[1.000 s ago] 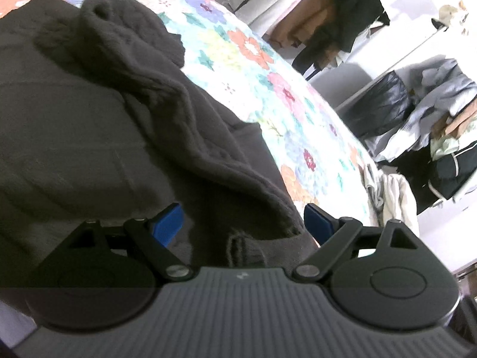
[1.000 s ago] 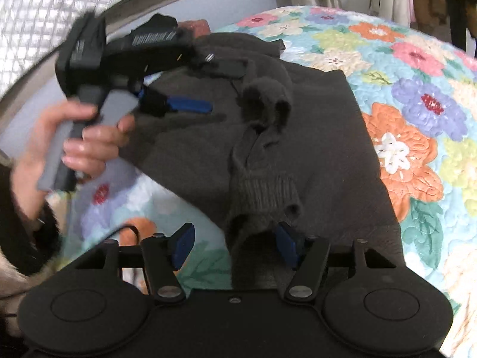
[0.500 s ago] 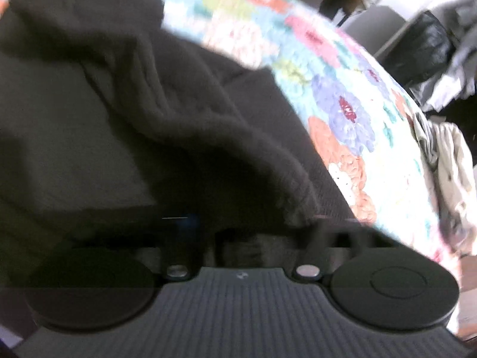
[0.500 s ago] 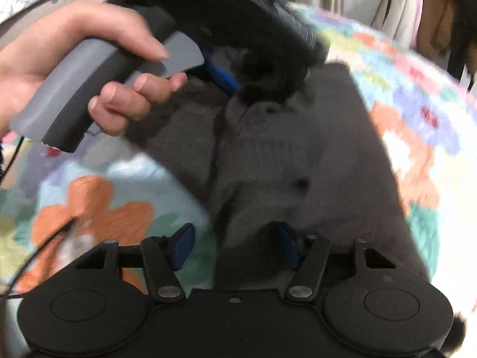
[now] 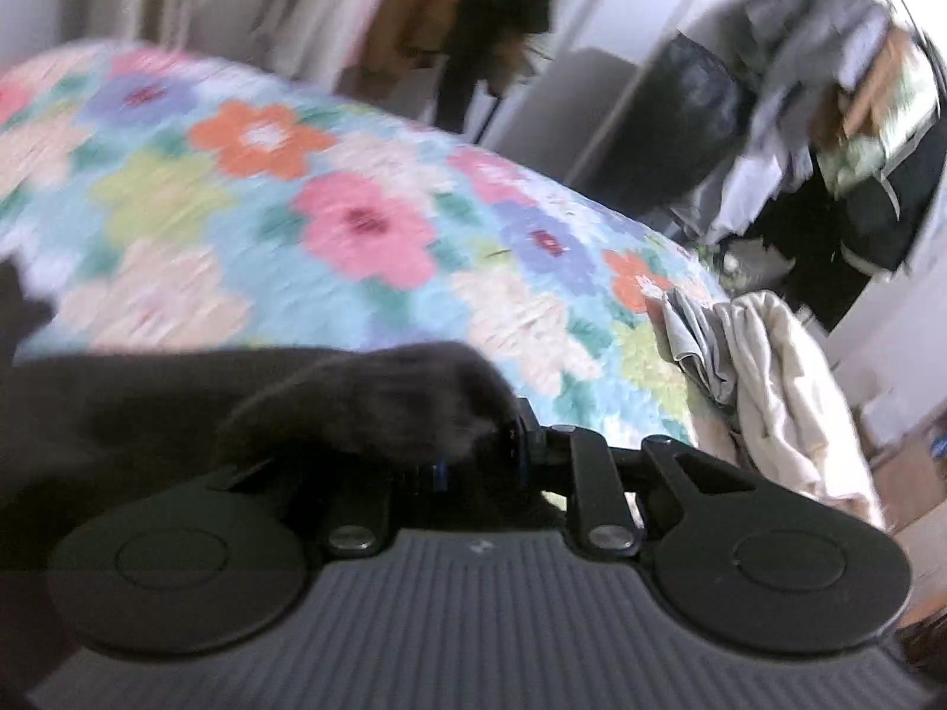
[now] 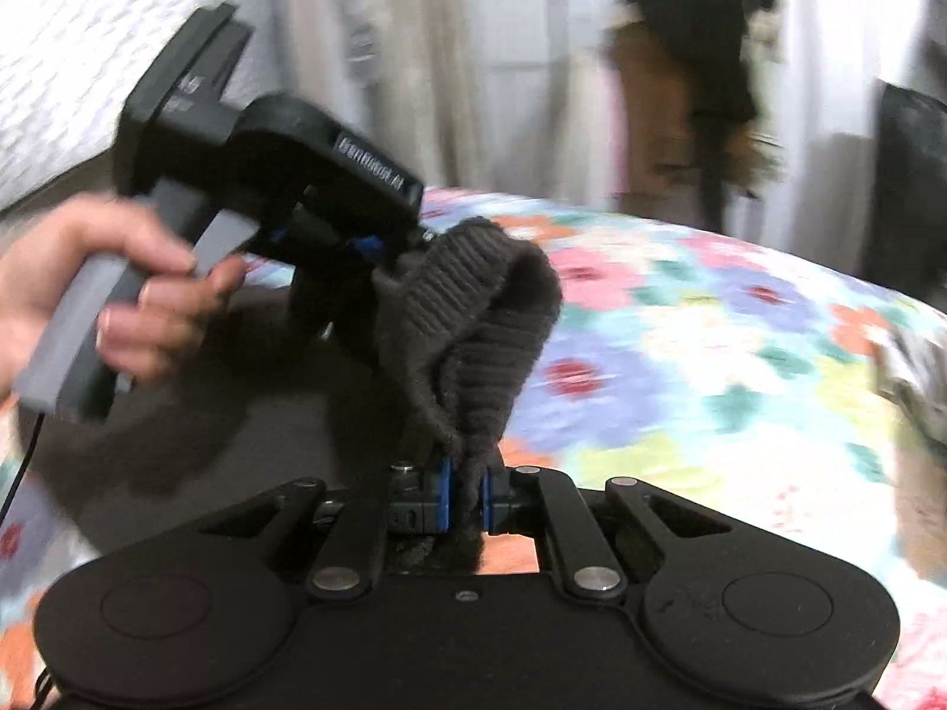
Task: Fold clothes
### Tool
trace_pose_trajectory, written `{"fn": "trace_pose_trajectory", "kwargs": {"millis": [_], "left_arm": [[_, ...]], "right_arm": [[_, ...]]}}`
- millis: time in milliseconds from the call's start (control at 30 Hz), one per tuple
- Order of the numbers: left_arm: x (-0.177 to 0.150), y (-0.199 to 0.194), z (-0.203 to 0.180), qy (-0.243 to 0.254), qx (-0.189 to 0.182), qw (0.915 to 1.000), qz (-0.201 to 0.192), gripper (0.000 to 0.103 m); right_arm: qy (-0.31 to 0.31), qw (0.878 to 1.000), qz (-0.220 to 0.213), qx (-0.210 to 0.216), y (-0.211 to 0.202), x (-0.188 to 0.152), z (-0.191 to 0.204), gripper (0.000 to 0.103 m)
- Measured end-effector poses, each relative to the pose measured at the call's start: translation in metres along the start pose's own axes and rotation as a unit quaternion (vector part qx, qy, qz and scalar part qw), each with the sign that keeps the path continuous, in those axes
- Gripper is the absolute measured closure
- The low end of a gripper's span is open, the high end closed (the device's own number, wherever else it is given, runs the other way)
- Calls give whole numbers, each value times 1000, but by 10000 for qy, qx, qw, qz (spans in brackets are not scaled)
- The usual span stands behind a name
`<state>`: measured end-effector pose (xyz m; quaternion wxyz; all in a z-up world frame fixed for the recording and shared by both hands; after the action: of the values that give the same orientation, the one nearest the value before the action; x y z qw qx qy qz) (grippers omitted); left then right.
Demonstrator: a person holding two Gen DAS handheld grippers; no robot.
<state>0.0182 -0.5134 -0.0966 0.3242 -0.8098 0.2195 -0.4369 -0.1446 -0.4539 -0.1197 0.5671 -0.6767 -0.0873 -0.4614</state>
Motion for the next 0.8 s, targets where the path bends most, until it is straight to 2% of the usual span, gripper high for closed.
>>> {"fn": "trace_pose_trajectory", "kwargs": {"millis": [100,167,233,333,367,467,600,700,767,800], "left_arm": [[15,42,-35,208,194,9995,125,81],[14,70,-54,232,197,9985,456,50],[3,84,-73,444,26,9967,682,47],[-24,85,-83,950,-132,9929,704,35],[-31,82,-81,1048,-94,9923,654,35],[-45,67,-59,1119,40,9920,577,35],[-52,36,-11,1003,264,9928,607,34],[-48,2,33,886,638,9926,523,33],[-39,-21,63,773,924,9918,430,30],[-33,-33,80,713,1122,9904,378,29]], "right_arm": [[190,9972,-49,-716,5,5,-46,94],[507,9944,64,-926,11,0,-79,95],[861,9914,260,-953,24,-10,-107,95],[1087,9873,519,-1031,47,-23,-136,96],[1141,9861,581,-1060,54,-27,-144,97],[1264,9833,662,-1132,65,-27,-159,100],[1044,9802,888,-1431,74,-37,-166,103],[1372,9765,1104,-1246,78,-44,-173,103],[1456,9713,1013,-1588,69,-41,-170,101],[1468,9685,952,-1773,64,-37,-169,94]]}}
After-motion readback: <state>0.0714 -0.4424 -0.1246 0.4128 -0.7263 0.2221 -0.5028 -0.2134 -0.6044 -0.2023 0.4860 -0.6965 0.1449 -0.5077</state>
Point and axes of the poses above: each gripper's, at about its wrist camera, not at the fingertips, and y roughly the way its jaws point, z to its left, x to its top, the point moved 8 cm from there along y, roughly the way its jaws point, and after that the axes turned 10 degrees about z, right-handed, at the moved point
